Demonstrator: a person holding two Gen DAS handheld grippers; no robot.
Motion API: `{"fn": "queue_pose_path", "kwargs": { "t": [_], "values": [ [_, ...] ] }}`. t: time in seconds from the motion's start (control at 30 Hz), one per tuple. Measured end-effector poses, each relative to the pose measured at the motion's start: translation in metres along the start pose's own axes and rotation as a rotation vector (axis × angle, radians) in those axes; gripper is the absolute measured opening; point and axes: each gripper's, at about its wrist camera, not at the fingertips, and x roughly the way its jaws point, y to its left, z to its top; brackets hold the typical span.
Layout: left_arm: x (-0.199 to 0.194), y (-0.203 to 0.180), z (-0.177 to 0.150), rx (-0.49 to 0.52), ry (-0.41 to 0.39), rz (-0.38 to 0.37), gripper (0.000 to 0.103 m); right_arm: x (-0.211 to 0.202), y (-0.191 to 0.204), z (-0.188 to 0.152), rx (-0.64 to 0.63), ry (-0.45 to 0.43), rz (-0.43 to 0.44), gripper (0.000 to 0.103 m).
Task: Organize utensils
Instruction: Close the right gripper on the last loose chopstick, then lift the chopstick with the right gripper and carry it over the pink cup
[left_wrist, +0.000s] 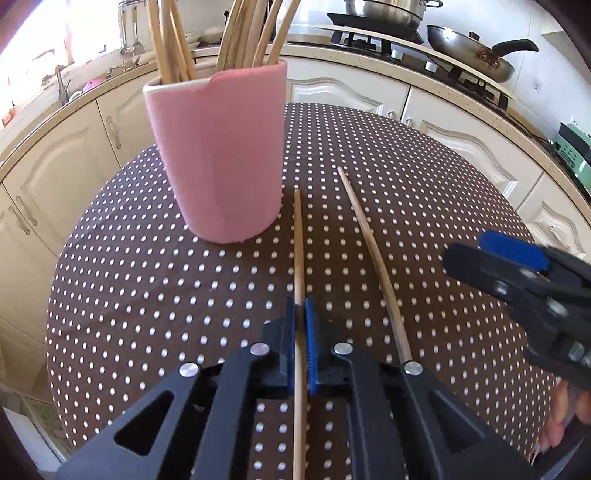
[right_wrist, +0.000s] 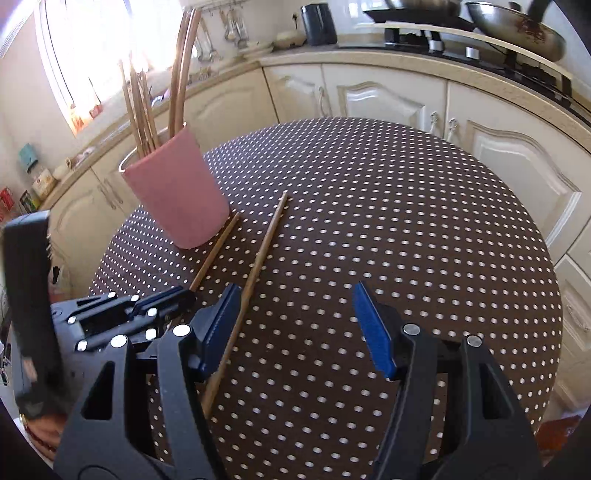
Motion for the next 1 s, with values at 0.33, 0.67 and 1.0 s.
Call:
{"fn": "queue_pose_path", "kwargs": {
  "t": [0.33, 0.67, 1.0],
  "values": [
    [-0.016, 0.024, -0.020, -0.008, 0.020, -0.005, 0.006, 0.047, 0.034, 0.024, -0.030, 0.151, -0.053, 0.041],
    [-0.006, 0.026, -0.008, -0.009, 0.040, -0.012, 0.007, 0.078, 0.049, 0.033, -0.116, 0.256, -0.164, 0.020],
    [0.001, 0.014, 0.008, 0.024, 0.087, 0.016, 0.007, 0.066, 0.020, 0.024, -0.064, 0.300, -0.035, 0.006]
  ]
}}
